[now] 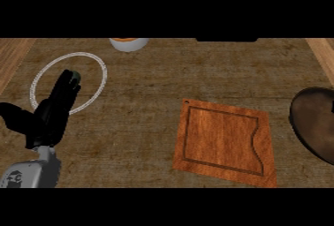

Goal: Pick the cupcake from the cutting board and place it in the pan

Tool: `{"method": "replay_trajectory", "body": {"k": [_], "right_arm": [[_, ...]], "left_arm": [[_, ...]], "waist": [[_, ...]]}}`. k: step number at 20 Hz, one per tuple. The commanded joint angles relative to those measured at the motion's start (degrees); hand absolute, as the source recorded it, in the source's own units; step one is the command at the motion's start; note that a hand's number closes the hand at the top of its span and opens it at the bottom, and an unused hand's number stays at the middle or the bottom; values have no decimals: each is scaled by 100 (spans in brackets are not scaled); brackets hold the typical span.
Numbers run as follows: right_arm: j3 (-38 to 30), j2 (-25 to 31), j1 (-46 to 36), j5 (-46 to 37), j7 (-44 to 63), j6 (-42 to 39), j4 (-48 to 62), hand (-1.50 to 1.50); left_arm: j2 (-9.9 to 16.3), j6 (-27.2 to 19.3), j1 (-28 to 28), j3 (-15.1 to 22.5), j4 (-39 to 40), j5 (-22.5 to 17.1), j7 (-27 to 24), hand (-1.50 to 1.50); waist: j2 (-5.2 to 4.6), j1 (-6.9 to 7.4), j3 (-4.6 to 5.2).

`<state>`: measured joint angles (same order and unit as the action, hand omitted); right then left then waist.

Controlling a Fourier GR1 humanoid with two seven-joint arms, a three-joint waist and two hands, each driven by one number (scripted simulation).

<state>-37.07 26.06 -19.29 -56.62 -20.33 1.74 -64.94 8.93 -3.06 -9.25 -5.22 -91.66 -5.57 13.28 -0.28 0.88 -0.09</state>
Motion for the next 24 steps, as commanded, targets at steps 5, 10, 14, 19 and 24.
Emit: {"method": "replay_trajectory", "body": {"k": [5, 10, 14, 19, 24], "right_arm": [[-251, 275, -570, -39, 65, 752, 2398, 150], [-370, 1090, -908, 103, -326, 353, 3759, -150], [-527, 1041, -1060, 412, -1048, 852, 4398, -150], [-1273, 1134, -1148, 1460, -1631, 171, 4233, -150], [-1982, 1684, -791, 2347, -1906, -1101, 4510, -150]], "left_arm": [[-115, -161, -236, 98, 121, 158, 111, 0], [-41, 8, 160, 139, -380, 59, 251, 0], [152, 165, -281, -210, 142, -142, 80, 0], [74, -37, -309, -144, 148, 38, 137, 0], [199, 182, -90, -217, -71, -171, 290, 0]], "waist": [[-23, 9, -5], [-12, 82, -9], [-31, 56, -12], [3, -72, -9], [40, -125, -4]]}}
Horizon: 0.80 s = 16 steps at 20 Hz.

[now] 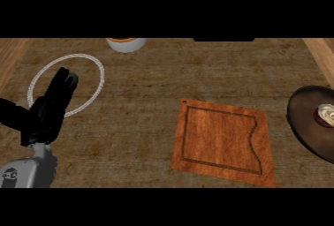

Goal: Pick the cupcake from the cutting board and place it in the pan

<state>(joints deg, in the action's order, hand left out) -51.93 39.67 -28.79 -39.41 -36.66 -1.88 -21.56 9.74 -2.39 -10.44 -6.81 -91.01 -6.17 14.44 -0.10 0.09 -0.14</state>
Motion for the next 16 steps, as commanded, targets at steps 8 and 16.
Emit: {"method": "replay_trajectory", "body": {"k": [8, 16], "right_arm": [[-1085, 1490, 1449, 1404, -1118, -3114, 777, -150], [-957, 1496, 2112, 1666, -1733, -3564, 724, -150]], "left_arm": [[15, 43, 482, -70, -278, 2, -198, 0], [165, 117, 66, -198, -14, -110, 75, 0]], "waist": [[14, -74, -8], [0, -75, -18]]}}
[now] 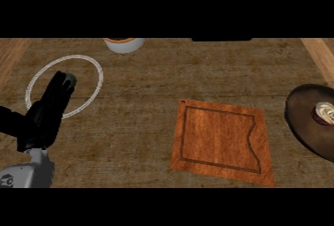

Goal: Pick the cupcake from the cutting board and place it in the pan

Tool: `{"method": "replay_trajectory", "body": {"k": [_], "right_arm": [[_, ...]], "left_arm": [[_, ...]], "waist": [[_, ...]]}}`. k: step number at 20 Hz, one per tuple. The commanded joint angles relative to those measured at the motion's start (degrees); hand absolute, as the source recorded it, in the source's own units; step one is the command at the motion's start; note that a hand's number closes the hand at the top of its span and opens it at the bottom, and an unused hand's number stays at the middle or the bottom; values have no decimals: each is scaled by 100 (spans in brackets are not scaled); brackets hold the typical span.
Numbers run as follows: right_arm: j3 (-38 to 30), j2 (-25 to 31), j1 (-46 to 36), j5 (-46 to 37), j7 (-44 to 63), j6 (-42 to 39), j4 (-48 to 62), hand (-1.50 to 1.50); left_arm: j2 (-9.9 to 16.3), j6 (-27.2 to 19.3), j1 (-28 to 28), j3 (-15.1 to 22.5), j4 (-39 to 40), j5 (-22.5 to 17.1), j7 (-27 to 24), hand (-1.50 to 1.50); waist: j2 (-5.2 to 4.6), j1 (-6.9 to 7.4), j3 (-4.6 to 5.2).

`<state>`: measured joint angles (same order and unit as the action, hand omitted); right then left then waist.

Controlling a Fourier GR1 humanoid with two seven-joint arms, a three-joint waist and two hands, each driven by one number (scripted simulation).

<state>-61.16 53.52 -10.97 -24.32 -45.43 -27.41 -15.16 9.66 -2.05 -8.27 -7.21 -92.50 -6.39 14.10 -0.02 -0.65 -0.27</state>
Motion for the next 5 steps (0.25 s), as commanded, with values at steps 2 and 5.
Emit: {"method": "replay_trajectory", "body": {"k": [2, 5], "right_arm": [[-37, 74, 558, 252, -1026, -894, 5, -150], [135, 58, 456, 285, -917, -910, -101, -150]], "left_arm": [[51, 36, 103, -42, 27, 44, -118, 0], [-213, -126, 53, 227, 34, 213, -102, 0]], "waist": [[6, 13, 2], [7, 27, 6]]}}
